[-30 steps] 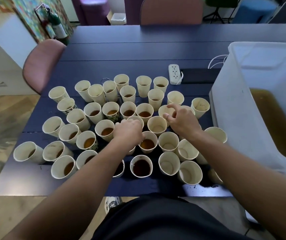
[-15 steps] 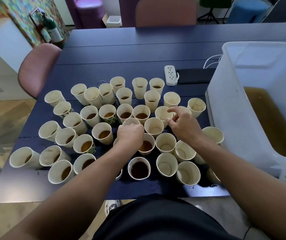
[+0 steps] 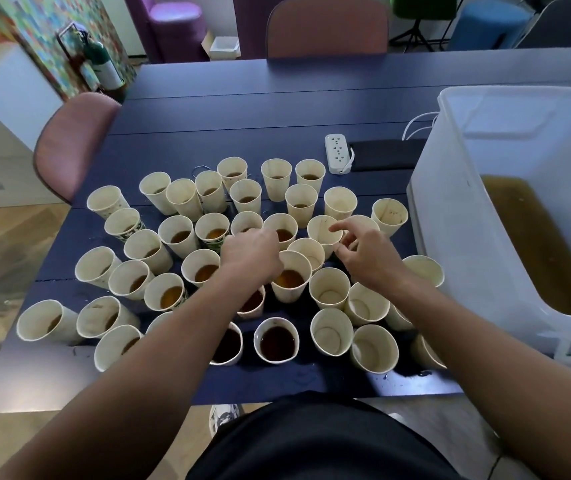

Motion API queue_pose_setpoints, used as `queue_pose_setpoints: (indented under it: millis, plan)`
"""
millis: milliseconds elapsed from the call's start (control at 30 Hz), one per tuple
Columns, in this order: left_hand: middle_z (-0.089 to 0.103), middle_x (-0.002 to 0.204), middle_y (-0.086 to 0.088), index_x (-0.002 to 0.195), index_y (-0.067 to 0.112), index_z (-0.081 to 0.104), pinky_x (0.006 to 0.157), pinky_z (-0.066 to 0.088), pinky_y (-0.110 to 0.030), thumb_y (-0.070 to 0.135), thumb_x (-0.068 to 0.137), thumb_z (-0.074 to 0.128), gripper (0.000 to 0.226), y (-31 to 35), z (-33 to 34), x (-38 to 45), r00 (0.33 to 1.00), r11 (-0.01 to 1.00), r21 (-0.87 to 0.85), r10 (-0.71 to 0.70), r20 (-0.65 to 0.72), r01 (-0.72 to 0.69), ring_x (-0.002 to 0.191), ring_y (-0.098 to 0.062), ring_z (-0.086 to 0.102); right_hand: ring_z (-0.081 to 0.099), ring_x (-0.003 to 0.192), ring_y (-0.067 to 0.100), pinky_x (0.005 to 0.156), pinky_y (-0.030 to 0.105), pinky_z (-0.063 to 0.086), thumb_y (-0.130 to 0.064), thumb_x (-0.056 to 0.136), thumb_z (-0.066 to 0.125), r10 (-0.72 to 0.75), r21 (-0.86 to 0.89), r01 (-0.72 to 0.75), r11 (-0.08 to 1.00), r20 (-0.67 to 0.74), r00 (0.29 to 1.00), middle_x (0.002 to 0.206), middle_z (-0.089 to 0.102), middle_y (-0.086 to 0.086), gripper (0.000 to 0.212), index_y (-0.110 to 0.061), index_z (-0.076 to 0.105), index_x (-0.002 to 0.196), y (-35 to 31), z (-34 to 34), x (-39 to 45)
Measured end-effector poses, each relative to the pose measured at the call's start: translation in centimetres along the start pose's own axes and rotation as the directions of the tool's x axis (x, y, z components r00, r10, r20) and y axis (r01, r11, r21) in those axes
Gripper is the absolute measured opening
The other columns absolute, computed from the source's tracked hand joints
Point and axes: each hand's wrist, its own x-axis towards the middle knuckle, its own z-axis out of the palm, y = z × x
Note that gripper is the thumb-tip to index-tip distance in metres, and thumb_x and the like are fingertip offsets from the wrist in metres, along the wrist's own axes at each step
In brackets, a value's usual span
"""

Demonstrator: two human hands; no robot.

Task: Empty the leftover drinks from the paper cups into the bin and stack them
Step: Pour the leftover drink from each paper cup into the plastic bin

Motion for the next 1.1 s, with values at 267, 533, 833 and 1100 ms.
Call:
queue_pose_setpoints:
  millis: [267, 533, 833, 1100]
  plan:
    - [0.068, 0.082, -0.004, 0.085, 0.018, 0.070, 0.071, 0.060, -0.038, 0.042, 0.083, 0.063, 0.025, 1.2, -6.3, -0.3, 0.994, 0.968, -0.251, -0.015, -0.108, -0.012, 0.079, -0.024, 0.067, 0.051, 0.098, -0.022, 0.079, 0.006, 0.042, -0.004, 0.082, 0.069, -0.158, 0.238, 0.091, 0.967, 0.280, 0.947, 0.123, 0.050, -0.026, 0.081, -0.039, 0.034, 0.147, -1.6, -1.2, -1.0]
    - [0.072, 0.073, 0.004, 0.073, 0.020, 0.075, 0.074, 0.057, -0.037, 0.031, 0.084, 0.061, 0.021, 5.3, -11.4, -1.9, 0.957, 0.874, -0.438, 0.093, -0.274, -0.210, 0.078, -0.017, 0.066, 0.061, 0.103, 0.002, 0.082, 0.015, 0.050, -0.015, 0.073, 0.088, -0.080, 0.500, 0.097, 0.861, -0.057, 0.995, 0.113, 0.064, -0.014, 0.071, -0.027, 0.048, 0.130, -2.7, -5.0, -1.3]
    - [0.059, 0.080, 0.022, 0.115, 0.031, 0.063, 0.080, 0.047, -0.030, 0.034, 0.097, 0.059, 0.019, 11.1, -10.8, -1.0, 0.826, 0.634, -0.579, 0.180, -0.534, -0.513, 0.082, -0.007, 0.059, 0.060, 0.107, 0.012, 0.089, 0.036, 0.056, -0.025, 0.069, 0.089, -0.012, 0.346, 0.143, 0.927, -0.355, 0.935, 0.117, 0.063, -0.007, 0.071, -0.025, 0.050, 0.128, -1.1, -15.1, -2.2]
    - [0.065, 0.099, 0.015, 0.112, 0.029, 0.066, 0.075, 0.046, -0.028, 0.028, 0.096, 0.059, 0.018, 16.7, -6.7, -1.3, 0.771, 0.605, -0.478, 0.507, -0.386, -0.637, 0.072, -0.002, 0.054, 0.056, 0.100, 0.007, 0.074, 0.007, 0.042, -0.030, 0.080, 0.081, 0.077, 0.016, -0.077, 0.997, -0.420, 0.904, 0.116, 0.056, -0.012, 0.063, -0.026, 0.048, 0.133, 5.1, -21.9, -3.7]
